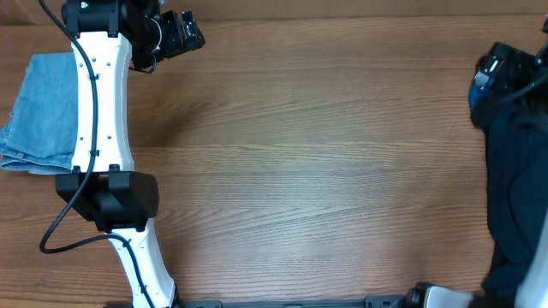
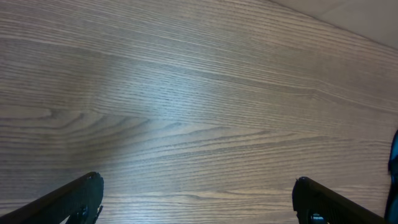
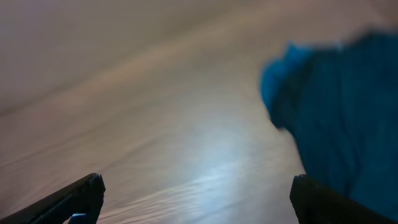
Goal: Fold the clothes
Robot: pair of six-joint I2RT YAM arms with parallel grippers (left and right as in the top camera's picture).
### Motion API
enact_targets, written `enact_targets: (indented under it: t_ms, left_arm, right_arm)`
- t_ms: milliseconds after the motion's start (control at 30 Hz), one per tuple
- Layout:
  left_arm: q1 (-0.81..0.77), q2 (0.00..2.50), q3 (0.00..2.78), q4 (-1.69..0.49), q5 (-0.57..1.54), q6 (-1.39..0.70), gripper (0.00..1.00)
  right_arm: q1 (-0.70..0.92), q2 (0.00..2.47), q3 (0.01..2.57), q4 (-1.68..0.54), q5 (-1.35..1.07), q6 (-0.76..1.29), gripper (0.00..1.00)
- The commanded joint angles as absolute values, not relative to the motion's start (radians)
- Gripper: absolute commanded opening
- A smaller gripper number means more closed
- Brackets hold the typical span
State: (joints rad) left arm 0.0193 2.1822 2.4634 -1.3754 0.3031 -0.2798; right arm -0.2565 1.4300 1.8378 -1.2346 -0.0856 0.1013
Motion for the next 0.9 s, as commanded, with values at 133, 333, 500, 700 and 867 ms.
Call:
enact_targets:
  t_ms: [133,333,500,700,867]
  left_arm:
    - [0.012,2.186,2.469,-1.373,0.296,-0.265,1.0]
    - [0.012,2.186,2.469,-1.373,0.296,-0.265,1.0]
    - [0.012,2.186,2.469,-1.373,0.296,-0.265,1.0]
    - [0.012,2.186,2.469,-1.373,0.296,-0.265,1.0]
    - [0.012,2.186,2.469,-1.373,0.296,-0.265,1.0]
  right_arm:
    - [0.126,0.941,1.846,-1.228,-0.054,0.105,1.0]
    - [0.147,0.638,1.834,-1.391,-0.118,0.105,1.0]
    - [0.095,0.468,1.665,-1.43,-0.135,0.105,1.0]
    - [0.055,0.22,1.203,-1.2,-0.136,0.105,1.0]
    - [0.055,0.048,0.796,-0.857,-0.187,0.106,1.0]
